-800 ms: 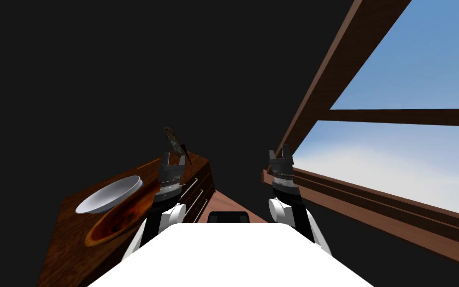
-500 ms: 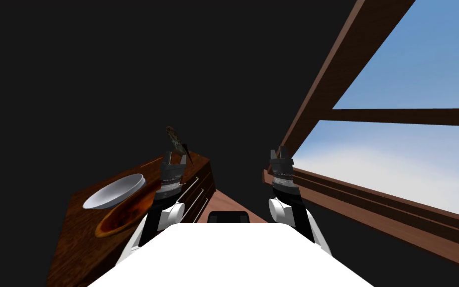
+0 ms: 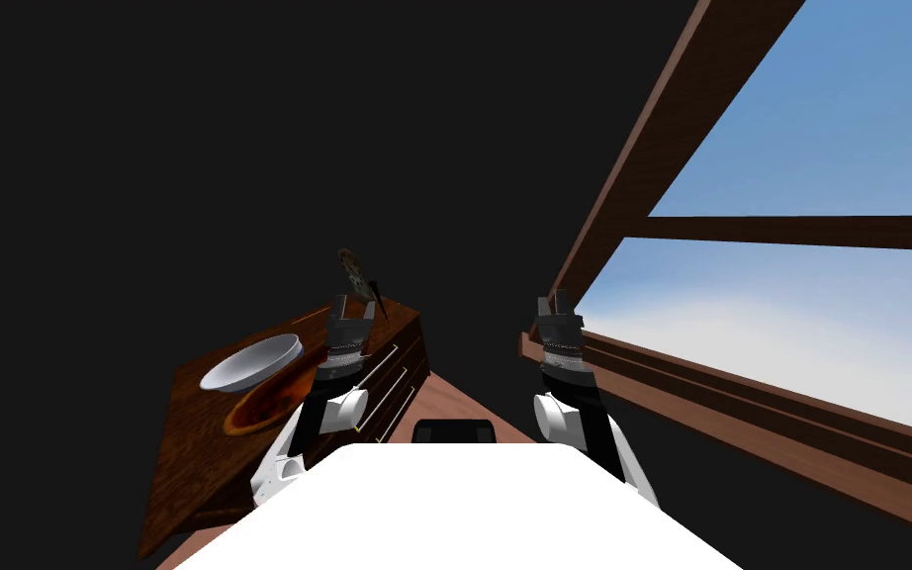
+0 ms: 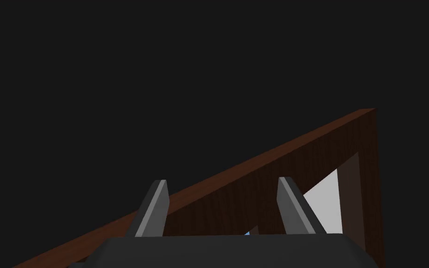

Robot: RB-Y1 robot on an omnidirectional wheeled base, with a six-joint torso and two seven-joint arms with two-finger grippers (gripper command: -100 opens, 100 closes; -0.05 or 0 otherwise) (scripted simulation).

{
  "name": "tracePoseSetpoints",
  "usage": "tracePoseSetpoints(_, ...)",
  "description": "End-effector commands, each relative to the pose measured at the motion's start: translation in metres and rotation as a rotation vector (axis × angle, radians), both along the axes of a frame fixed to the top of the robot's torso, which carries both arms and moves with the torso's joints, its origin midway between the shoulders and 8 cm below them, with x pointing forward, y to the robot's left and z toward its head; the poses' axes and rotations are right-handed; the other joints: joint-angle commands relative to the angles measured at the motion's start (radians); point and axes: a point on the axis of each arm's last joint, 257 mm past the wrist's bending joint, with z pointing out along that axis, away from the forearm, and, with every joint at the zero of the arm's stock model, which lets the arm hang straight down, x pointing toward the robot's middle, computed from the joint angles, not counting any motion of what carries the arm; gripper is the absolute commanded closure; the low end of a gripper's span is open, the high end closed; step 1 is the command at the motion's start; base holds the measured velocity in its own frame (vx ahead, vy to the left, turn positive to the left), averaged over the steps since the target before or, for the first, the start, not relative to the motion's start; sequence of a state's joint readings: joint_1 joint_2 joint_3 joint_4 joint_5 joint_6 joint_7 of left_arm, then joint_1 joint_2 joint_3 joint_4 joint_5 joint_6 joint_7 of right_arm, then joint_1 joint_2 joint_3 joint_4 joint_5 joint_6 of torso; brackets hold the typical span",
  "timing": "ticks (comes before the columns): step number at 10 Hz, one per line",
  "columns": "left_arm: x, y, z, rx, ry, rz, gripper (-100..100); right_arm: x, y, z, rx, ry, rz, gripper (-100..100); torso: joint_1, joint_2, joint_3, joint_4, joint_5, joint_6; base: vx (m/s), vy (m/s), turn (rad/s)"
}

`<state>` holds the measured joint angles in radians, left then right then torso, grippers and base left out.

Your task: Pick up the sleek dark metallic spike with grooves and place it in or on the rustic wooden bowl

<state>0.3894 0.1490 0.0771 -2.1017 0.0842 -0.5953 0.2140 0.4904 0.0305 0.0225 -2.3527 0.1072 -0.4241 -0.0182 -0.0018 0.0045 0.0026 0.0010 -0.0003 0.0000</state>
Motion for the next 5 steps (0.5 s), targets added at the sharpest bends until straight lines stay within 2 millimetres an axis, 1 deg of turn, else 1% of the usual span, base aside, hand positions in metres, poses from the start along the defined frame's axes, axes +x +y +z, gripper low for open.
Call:
tracePoseSetpoints(1,0.01,0.003,0.002,-0.016,-0.016,-0.025,-100,0.0,0.0,0.0,0.0,0.0,0.0,0,0.0,0.0,0.0,0.0,0.0,0.0,-0.085,-0.054,0.06)
tracePoseSetpoints(2,0.017,0.007,0.001,-0.03,-0.021,-0.037,-100,0.0,0.0,0.0,0.0,0.0,0.0,0,-0.001,0.001,0.0,0.0,0.0,0.0,-0.1,-0.072,0.051)
tracePoseSetpoints(3,0.018,0.005,0.006,-0.03,-0.033,-0.041,-100,0.0,0.0,0.0,0.0,0.0,0.0,0,-0.003,0.001,0.001,0.0,-0.001,0.0,-0.066,-0.048,0.017)
tracePoseSetpoints(5,0.033,0.013,0.008,-0.068,-0.053,-0.065,-100,0.0,0.0,0.0,0.0,0.0,0.0,0,-0.001,-0.001,-0.001,0.0,0.0,0.0,-0.058,-0.039,0.038)
